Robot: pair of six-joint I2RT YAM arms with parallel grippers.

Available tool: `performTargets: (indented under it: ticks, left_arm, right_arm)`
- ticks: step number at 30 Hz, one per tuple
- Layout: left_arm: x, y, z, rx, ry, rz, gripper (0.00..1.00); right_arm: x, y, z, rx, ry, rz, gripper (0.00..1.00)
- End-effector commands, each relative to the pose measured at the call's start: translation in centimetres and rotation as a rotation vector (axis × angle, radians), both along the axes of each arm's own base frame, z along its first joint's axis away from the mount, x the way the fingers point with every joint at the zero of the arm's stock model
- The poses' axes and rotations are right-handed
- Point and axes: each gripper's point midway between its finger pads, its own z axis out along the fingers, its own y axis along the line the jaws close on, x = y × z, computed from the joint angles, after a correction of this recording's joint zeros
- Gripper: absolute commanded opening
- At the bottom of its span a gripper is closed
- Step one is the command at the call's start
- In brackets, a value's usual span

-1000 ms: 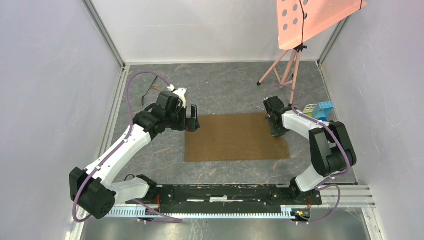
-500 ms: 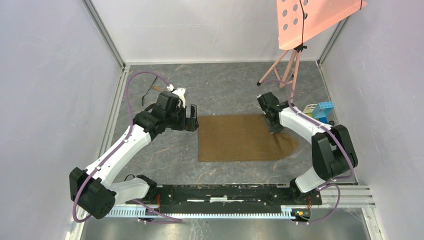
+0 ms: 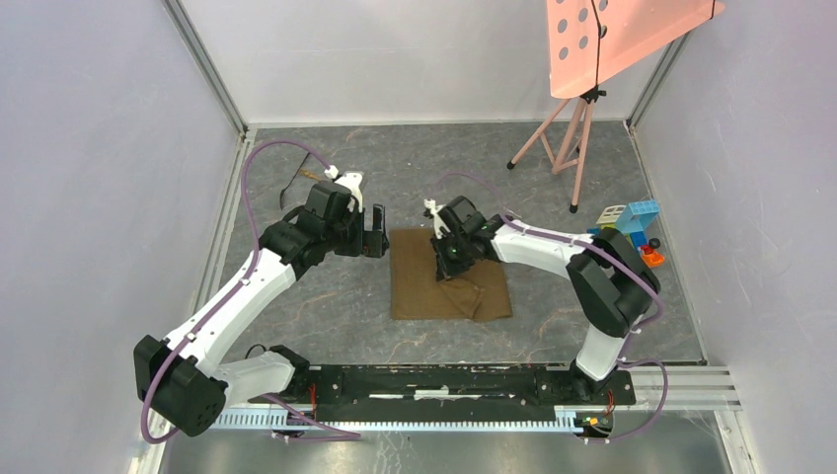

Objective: Fold the napkin into a case and place the utensils inside
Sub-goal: Fold the rectangle-folded napkin at the center of the board.

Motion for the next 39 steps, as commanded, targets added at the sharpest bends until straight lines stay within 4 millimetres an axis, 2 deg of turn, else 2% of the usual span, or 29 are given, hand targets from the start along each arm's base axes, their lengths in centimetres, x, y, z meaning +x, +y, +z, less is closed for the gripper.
performTargets:
  ticks: [1,7,15,20,22,23,26,28,30,34,36,39]
  left_arm:
    - [0.5,0.4,0.9,0.014,-0.062,0.005,1.00]
    - [0.5,0.3,0.9,0.006,-0.061,0.005,1.00]
    - [0.5,0.3,0.8,0.008,-0.060,0.001,1.00]
    - [0.5,0.3,0.9,0.007,-0.063,0.000,1.00]
    - [0.5,0.3,0.9,0.007,-0.064,-0.002,1.00]
    - [0.5,0.3,0.9,0.009,-0.063,-0.001,1.00]
    - [0.5,0.3,0.9,0.008,-0.064,0.002,1.00]
    - [0.5,0.4,1.0,0.009,-0.067,0.003,1.00]
    - [0.5,0.4,0.9,0.011,-0.067,0.005,1.00]
    - [0.5,0.2,0.9,0.003,-0.064,-0.001,1.00]
    - [0.5,0.2,0.8,0.005,-0.060,-0.002,1.00]
    - [0.5,0.3,0.7,0.009,-0.058,0.004,1.00]
  right_arm:
    - [0.5,5.3,3.1,0.148,-0.028,0.039,0.00]
    - [0.1,6.2,3.0,0.169,-0.018,0.030,0.00]
    - [1.5,6.6,2.4,0.148,-0.038,0.001,0.00]
    - [1.3,7.1,1.4,0.143,-0.007,0.017,0.00]
    - [1.3,7.3,1.7,0.154,-0.008,0.026,0.15]
    - [1.4,7.4,2.1,0.165,-0.014,0.026,0.27]
    - [1.9,7.6,4.7,0.216,-0.082,0.024,0.52]
    - [2.4,6.9,6.4,0.230,-0.126,0.011,0.63]
    - [3.0,5.7,7.9,0.269,-0.161,-0.016,0.70]
    - [4.3,2.9,7.0,0.340,-0.138,-0.099,0.73]
    - [5.1,2.6,6.6,0.369,-0.139,-0.119,0.74]
    - [5.4,3.4,5.7,0.379,-0.111,-0.103,0.73]
